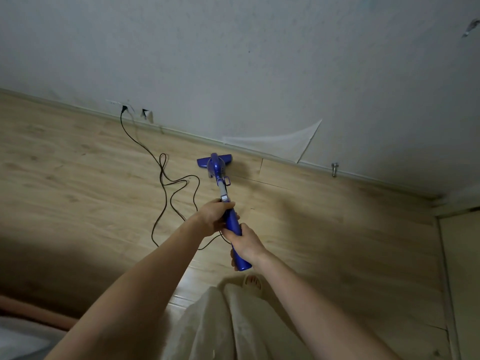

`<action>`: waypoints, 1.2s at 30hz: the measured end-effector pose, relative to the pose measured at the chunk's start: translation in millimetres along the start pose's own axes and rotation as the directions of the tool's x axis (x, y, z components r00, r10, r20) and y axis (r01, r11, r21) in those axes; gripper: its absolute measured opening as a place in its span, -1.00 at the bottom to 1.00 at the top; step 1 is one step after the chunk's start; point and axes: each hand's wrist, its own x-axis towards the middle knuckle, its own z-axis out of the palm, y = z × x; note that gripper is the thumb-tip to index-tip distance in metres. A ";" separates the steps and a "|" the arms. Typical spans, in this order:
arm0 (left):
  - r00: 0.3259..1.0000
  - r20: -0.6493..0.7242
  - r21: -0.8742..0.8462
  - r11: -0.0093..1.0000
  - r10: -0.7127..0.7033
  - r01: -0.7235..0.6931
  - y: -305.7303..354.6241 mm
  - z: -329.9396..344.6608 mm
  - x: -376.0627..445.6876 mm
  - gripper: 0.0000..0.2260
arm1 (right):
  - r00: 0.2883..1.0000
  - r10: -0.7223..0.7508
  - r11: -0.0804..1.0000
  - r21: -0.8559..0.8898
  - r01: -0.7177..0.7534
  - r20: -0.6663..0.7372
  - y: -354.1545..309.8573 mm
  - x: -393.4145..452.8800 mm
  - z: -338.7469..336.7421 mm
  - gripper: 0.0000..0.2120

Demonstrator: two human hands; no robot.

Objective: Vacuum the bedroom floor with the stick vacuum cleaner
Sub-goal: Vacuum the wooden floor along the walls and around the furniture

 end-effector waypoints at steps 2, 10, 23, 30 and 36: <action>1.000 0.013 0.015 1.000 -0.003 0.003 -2.5 2.6 0.5 -0.80 | 1.000 0.018 0.999 -0.028 -0.018 -0.021 3.7 -0.9 -2.7 -0.72; 0.996 0.083 0.048 0.999 -0.024 0.020 -8.0 -0.1 -26.2 -0.75 | 0.997 0.014 1.000 0.001 -0.014 -0.071 9.6 -29.5 4.7 -0.72; 0.980 0.171 0.066 0.994 -0.098 0.087 -44.9 -20.0 -102.0 -0.85 | 0.997 0.027 1.000 0.008 -0.027 -0.075 14.1 -129.7 38.6 -0.69; 0.972 0.187 0.113 0.986 -0.144 0.125 -46.0 -15.5 -112.1 -0.84 | 0.994 0.063 0.991 -0.114 -0.073 -0.085 -7.8 -165.0 34.2 -0.70; 0.962 0.231 0.049 0.989 -0.146 0.138 -41.7 -20.0 -113.0 -0.77 | 0.991 0.059 0.989 -0.131 -0.075 -0.122 -18.0 -164.6 33.7 -0.72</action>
